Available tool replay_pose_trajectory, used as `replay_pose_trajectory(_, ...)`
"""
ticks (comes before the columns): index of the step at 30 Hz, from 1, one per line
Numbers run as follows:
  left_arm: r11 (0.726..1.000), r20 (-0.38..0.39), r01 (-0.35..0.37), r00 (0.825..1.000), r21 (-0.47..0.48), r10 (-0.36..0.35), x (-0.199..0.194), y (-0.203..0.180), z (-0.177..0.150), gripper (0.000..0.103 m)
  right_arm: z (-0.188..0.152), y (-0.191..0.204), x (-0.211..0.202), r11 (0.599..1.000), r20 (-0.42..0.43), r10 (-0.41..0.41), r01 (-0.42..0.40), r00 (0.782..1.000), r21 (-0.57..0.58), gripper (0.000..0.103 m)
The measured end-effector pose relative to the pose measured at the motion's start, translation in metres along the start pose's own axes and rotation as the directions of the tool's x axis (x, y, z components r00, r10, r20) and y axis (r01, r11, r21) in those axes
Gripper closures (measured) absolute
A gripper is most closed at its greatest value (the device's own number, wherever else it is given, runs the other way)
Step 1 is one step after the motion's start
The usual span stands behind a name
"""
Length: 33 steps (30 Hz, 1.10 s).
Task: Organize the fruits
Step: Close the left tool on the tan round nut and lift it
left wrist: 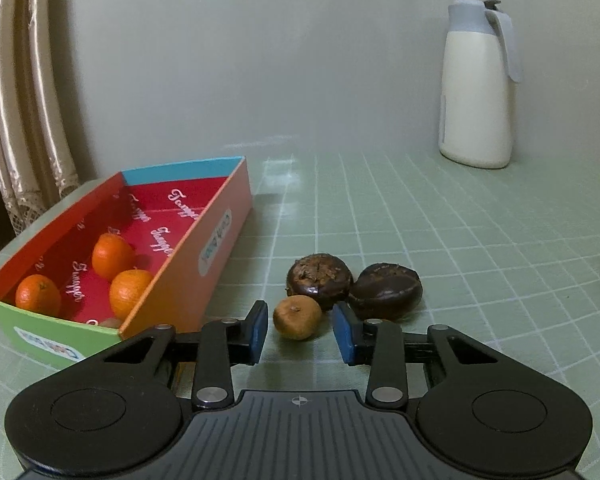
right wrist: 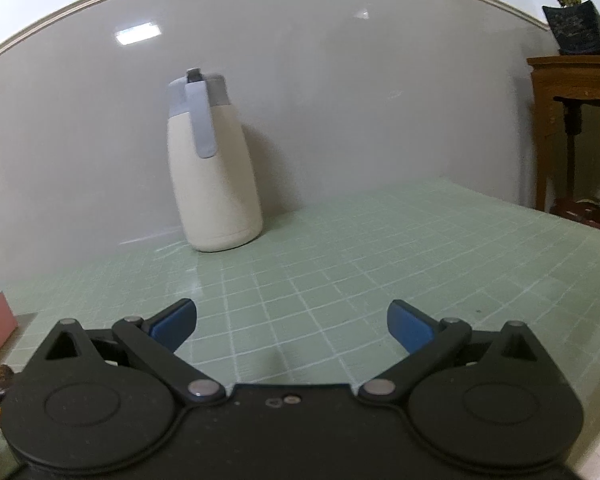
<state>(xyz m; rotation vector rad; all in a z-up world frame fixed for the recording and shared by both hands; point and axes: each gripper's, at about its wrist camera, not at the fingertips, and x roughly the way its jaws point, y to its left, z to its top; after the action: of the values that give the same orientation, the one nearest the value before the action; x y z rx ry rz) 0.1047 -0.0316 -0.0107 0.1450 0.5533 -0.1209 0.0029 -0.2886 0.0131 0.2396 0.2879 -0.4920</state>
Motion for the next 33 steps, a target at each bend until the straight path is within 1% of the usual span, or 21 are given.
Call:
replay_pose_trajectory(4,1.000,-0.012,0.003,1.000,0.003,-0.003,0.006,-0.004,0.000,0.066,0.000,-0.004,0.001,1.000,-0.008,-0.004,0.004,1.000,0.008,0.001)
replay_pose_trajectory(8,1.000,-0.019,0.014,1.000,-0.008,-0.014,0.011,-0.005,0.000,0.072,-0.001,-0.008,0.000,1.000,-0.012,-0.001,0.002,1.000,0.010,0.001)
replay_pose_trajectory(11,1.000,-0.017,0.017,1.000,-0.010,-0.017,0.012,-0.006,0.000,0.076,0.000,-0.010,0.001,1.000,-0.014,-0.007,0.007,1.000,0.014,0.001)
replay_pose_trajectory(19,1.000,-0.006,0.017,1.000,0.000,-0.017,0.008,-0.007,-0.001,0.076,-0.002,-0.011,0.000,1.000,-0.014,-0.002,0.002,1.000,0.012,0.001)
replay_pose_trajectory(22,1.000,0.021,0.016,1.000,0.017,-0.017,0.001,-0.009,-0.002,0.076,-0.002,-0.011,0.002,1.000,-0.018,0.000,0.001,1.000,0.014,0.001)
replay_pose_trajectory(27,0.999,0.095,0.011,0.995,0.042,-0.015,-0.016,-0.008,-0.001,0.076,-0.002,-0.009,0.003,1.000,-0.018,0.002,-0.002,1.000,0.009,0.001)
replay_pose_trajectory(30,0.999,0.133,-0.007,0.991,0.048,0.000,-0.024,-0.005,0.000,0.076,-0.003,-0.004,0.003,1.000,-0.019,0.009,-0.009,1.000,-0.006,0.001)
replay_pose_trajectory(33,0.999,0.173,-0.032,0.985,0.034,0.026,-0.033,0.002,0.003,0.076,-0.005,0.000,0.003,1.000,-0.021,0.015,-0.015,1.000,-0.020,0.001)
